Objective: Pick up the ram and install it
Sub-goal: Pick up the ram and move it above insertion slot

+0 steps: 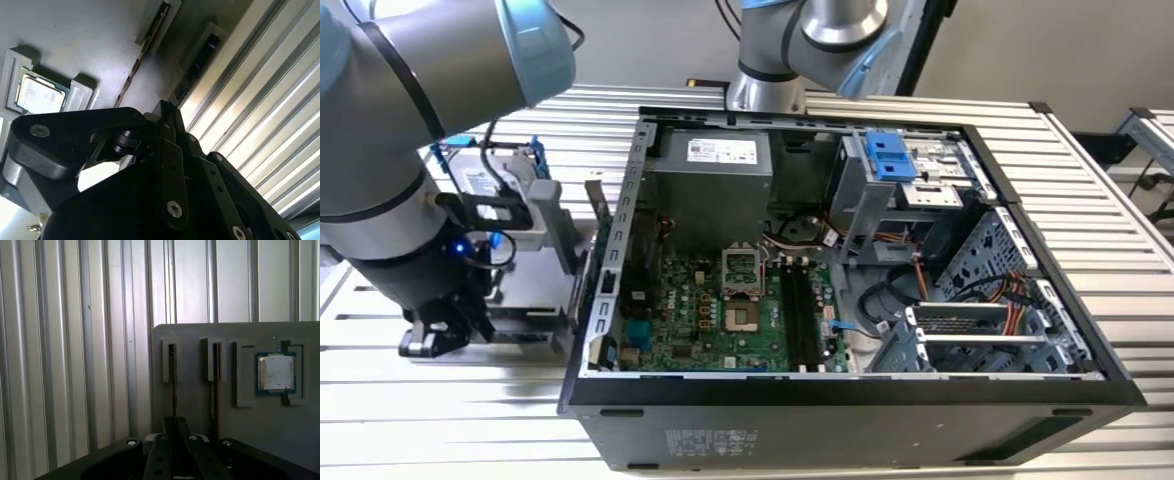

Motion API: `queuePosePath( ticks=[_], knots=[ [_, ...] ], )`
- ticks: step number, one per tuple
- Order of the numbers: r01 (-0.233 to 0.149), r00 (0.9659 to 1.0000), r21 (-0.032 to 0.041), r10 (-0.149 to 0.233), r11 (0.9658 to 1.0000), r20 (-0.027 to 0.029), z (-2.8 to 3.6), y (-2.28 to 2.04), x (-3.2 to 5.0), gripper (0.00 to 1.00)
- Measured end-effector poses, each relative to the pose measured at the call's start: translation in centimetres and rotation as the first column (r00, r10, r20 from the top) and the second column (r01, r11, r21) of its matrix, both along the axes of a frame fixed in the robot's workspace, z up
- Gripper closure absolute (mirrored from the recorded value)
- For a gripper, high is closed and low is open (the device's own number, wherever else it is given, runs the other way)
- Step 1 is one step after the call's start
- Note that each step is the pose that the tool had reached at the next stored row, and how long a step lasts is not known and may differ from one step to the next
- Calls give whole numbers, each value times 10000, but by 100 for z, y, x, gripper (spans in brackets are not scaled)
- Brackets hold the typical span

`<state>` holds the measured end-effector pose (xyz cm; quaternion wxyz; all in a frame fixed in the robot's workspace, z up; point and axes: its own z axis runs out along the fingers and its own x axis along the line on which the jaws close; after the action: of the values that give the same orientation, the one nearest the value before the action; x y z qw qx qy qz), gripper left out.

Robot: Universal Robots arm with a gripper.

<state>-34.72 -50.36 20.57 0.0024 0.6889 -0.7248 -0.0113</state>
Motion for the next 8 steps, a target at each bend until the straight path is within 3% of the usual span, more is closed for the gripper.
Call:
queuePosePath(
  ticks=[8],
  knots=[
    [-93,10000,-62,93,9999,-1,143,0,-8,100]
  ],
)
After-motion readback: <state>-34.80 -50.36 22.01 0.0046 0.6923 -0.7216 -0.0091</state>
